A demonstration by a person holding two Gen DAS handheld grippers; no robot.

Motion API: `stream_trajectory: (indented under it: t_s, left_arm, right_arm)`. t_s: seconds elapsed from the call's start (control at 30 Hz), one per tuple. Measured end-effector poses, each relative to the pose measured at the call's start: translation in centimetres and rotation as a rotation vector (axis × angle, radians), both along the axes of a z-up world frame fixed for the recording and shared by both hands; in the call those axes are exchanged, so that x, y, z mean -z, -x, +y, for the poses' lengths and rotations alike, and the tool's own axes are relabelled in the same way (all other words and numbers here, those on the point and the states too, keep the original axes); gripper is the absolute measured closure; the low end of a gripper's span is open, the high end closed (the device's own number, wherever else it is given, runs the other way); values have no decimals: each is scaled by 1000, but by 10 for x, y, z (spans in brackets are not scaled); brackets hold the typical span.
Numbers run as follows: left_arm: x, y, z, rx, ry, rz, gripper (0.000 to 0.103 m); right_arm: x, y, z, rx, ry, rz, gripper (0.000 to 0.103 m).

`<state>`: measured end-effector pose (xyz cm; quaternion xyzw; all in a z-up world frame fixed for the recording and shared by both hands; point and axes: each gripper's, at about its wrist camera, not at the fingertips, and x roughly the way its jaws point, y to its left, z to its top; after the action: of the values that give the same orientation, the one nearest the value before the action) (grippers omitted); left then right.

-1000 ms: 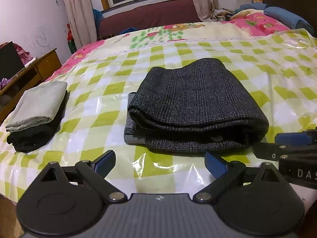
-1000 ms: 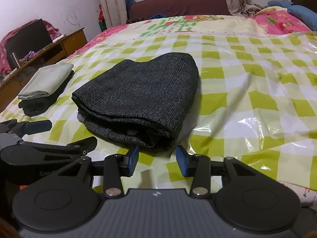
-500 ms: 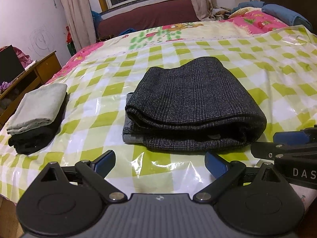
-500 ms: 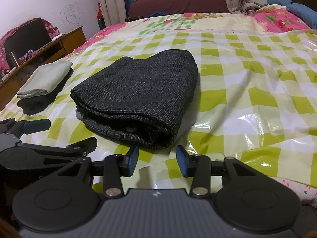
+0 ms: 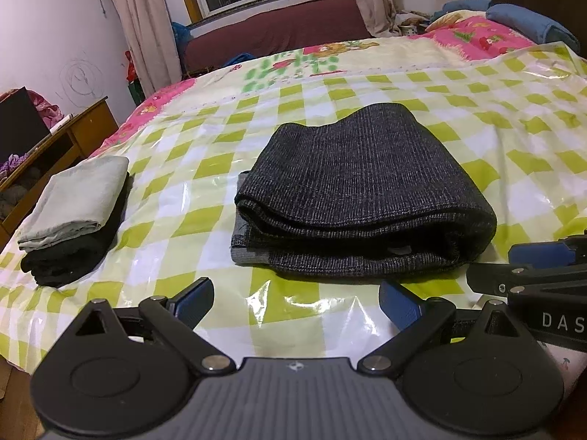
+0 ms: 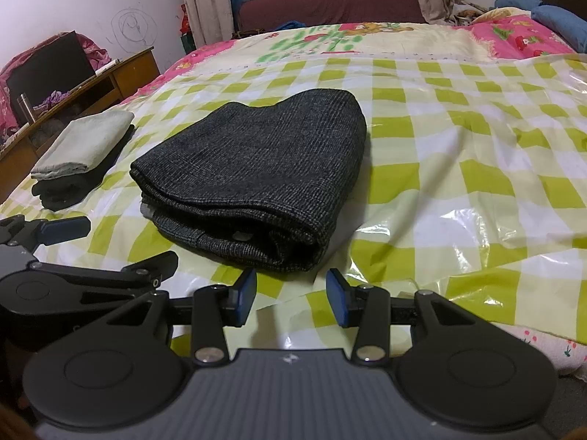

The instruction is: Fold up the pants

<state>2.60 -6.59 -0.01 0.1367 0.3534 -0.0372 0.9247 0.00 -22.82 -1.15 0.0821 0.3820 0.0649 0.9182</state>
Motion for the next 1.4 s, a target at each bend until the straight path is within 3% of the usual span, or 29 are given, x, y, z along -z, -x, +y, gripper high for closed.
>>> stream_trajectory:
  t_s: [1.4]
  left_arm:
    - [0, 1, 0, -4, -7, -6, 0]
  right_arm:
    - [3, 2, 2, -8, 5, 5, 60]
